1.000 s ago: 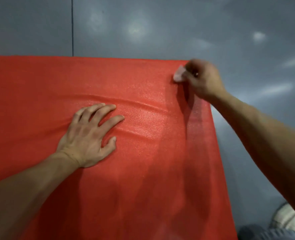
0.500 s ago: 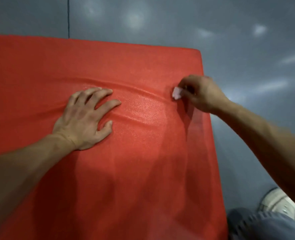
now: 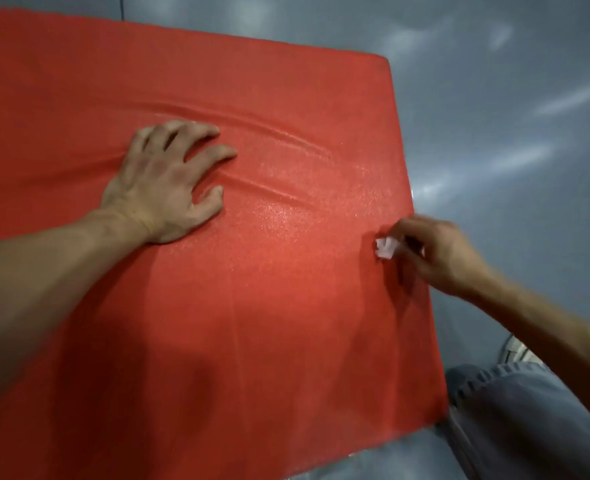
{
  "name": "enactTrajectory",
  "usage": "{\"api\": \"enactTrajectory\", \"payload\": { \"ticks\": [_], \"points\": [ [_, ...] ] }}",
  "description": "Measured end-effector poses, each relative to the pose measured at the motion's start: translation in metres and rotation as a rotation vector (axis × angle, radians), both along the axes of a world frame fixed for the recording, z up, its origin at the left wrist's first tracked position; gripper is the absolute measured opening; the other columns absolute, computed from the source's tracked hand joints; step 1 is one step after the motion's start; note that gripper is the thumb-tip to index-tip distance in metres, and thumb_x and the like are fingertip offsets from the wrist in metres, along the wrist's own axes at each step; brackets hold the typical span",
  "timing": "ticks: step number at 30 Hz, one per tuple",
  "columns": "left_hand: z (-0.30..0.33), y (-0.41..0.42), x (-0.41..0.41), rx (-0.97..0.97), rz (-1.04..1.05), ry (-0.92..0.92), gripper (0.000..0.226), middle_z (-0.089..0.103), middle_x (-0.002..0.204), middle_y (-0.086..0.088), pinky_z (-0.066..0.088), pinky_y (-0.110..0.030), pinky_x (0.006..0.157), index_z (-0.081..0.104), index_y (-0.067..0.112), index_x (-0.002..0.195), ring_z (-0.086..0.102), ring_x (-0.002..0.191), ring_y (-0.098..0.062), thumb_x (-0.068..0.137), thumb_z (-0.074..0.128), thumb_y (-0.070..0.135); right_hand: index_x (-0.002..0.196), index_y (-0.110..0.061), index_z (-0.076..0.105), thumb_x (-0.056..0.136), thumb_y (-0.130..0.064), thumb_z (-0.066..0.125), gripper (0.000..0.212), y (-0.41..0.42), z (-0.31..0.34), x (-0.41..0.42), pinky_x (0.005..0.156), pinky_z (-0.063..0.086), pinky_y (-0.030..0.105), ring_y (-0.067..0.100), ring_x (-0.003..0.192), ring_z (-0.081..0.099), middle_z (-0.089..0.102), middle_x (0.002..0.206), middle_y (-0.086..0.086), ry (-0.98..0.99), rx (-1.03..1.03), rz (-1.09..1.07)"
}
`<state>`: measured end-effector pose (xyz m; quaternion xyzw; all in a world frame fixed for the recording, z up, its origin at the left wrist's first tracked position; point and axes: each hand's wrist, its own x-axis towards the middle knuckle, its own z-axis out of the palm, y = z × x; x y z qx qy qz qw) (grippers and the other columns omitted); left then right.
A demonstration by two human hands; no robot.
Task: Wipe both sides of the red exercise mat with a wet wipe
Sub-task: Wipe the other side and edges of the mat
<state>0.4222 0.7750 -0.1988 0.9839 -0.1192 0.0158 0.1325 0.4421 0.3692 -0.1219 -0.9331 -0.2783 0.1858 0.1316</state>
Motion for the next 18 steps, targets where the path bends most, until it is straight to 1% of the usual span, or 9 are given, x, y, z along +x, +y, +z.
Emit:
{"api": "enactTrajectory", "payload": {
  "ticks": [2, 4, 5, 9, 11, 13, 15, 17, 18],
  "points": [
    [-0.001, 0.000, -0.003, -0.008, -0.006, -0.001, 0.061, 0.043, 0.151, -0.002, 0.029, -0.053, 0.112, 0.051, 0.030, 0.142, 0.038, 0.136, -0.033, 0.087, 0.044, 0.055, 0.096, -0.011, 0.068, 0.090, -0.021, 0.057, 0.016, 0.013, -0.003, 0.026, 0.064, 0.034, 0.028, 0.028, 0.071, 0.060, 0.060, 0.079, -0.001, -0.134, -0.036, -0.097],
    [-0.002, 0.001, -0.004, -0.018, 0.009, -0.017, 0.061, 0.043, 0.151, -0.001, 0.028, -0.052, 0.113, 0.051, 0.030, 0.143, 0.037, 0.136, -0.031, 0.088, 0.043, 0.056, 0.099, -0.009, 0.069, 0.088, -0.023, 0.058, 0.021, 0.033, -0.010, 0.064, 0.066, 0.031, 0.028, 0.033, 0.079, 0.061, 0.065, 0.084, 0.009, -0.270, -0.030, -0.142],
    [-0.002, 0.001, -0.005, -0.021, 0.013, -0.020, 0.062, 0.042, 0.152, -0.001, 0.028, -0.053, 0.113, 0.050, 0.030, 0.143, 0.036, 0.137, -0.030, 0.088, 0.042, 0.057, 0.099, -0.009, 0.069, 0.087, -0.025, 0.059, 0.022, 0.040, -0.015, 0.077, 0.066, 0.030, 0.028, 0.033, 0.080, 0.061, 0.066, 0.085, 0.009, -0.286, -0.025, -0.140],
    [-0.007, 0.000, -0.020, -0.015, 0.011, 0.036, 0.062, 0.035, 0.160, -0.004, 0.024, -0.056, 0.119, 0.042, 0.031, 0.151, 0.030, 0.147, -0.031, 0.096, 0.034, 0.057, 0.095, -0.012, 0.070, 0.092, -0.024, 0.065, 0.013, 0.045, -0.026, 0.054, 0.064, 0.029, 0.028, 0.032, 0.077, 0.061, 0.058, 0.076, -0.001, -0.186, -0.029, -0.118],
    [-0.006, -0.002, -0.032, -0.060, 0.031, 0.049, 0.059, 0.035, 0.161, -0.007, 0.023, -0.057, 0.120, 0.044, 0.028, 0.151, 0.029, 0.148, -0.033, 0.098, 0.035, 0.052, 0.087, -0.013, 0.065, 0.097, -0.033, 0.064, 0.022, 0.025, -0.019, 0.002, 0.060, 0.033, 0.032, 0.025, 0.067, 0.055, 0.055, 0.071, -0.002, -0.122, -0.001, -0.140],
    [0.000, -0.004, -0.045, -0.095, 0.052, 0.060, 0.058, 0.039, 0.158, -0.011, 0.024, -0.057, 0.119, 0.048, 0.023, 0.149, 0.031, 0.147, -0.035, 0.097, 0.038, 0.047, 0.083, -0.016, 0.063, 0.098, -0.037, 0.062, 0.026, 0.001, -0.006, -0.062, 0.061, 0.040, 0.030, 0.015, 0.065, 0.054, 0.056, 0.072, -0.005, 0.053, 0.040, -0.129],
    [0.005, -0.011, -0.063, -0.113, 0.031, 0.065, 0.056, 0.045, 0.153, -0.013, 0.028, -0.056, 0.116, 0.054, 0.019, 0.144, 0.036, 0.144, -0.038, 0.096, 0.041, 0.044, 0.089, -0.023, 0.067, 0.098, -0.036, 0.059, 0.018, -0.019, 0.004, -0.112, 0.068, 0.049, 0.030, 0.008, 0.074, 0.063, 0.064, 0.082, -0.011, 0.205, 0.013, -0.034],
    [0.008, -0.022, -0.086, -0.139, 0.006, 0.064, 0.052, 0.049, 0.149, -0.013, 0.031, -0.057, 0.114, 0.058, 0.019, 0.141, 0.039, 0.141, -0.039, 0.095, 0.043, 0.040, 0.091, -0.025, 0.069, 0.098, -0.032, 0.059, 0.015, -0.026, 0.010, -0.110, 0.074, 0.053, 0.029, 0.001, 0.082, 0.067, 0.069, 0.089, -0.017, 0.186, -0.003, 0.013],
    [0.008, -0.027, -0.100, -0.155, -0.005, 0.067, 0.050, 0.050, 0.149, -0.012, 0.032, -0.057, 0.114, 0.059, 0.019, 0.139, 0.040, 0.141, -0.039, 0.095, 0.045, 0.038, 0.088, -0.023, 0.069, 0.096, -0.030, 0.059, 0.015, -0.024, 0.009, -0.096, 0.073, 0.051, 0.026, -0.003, 0.080, 0.065, 0.068, 0.086, -0.020, 0.125, 0.006, -0.040]
  ]
}}
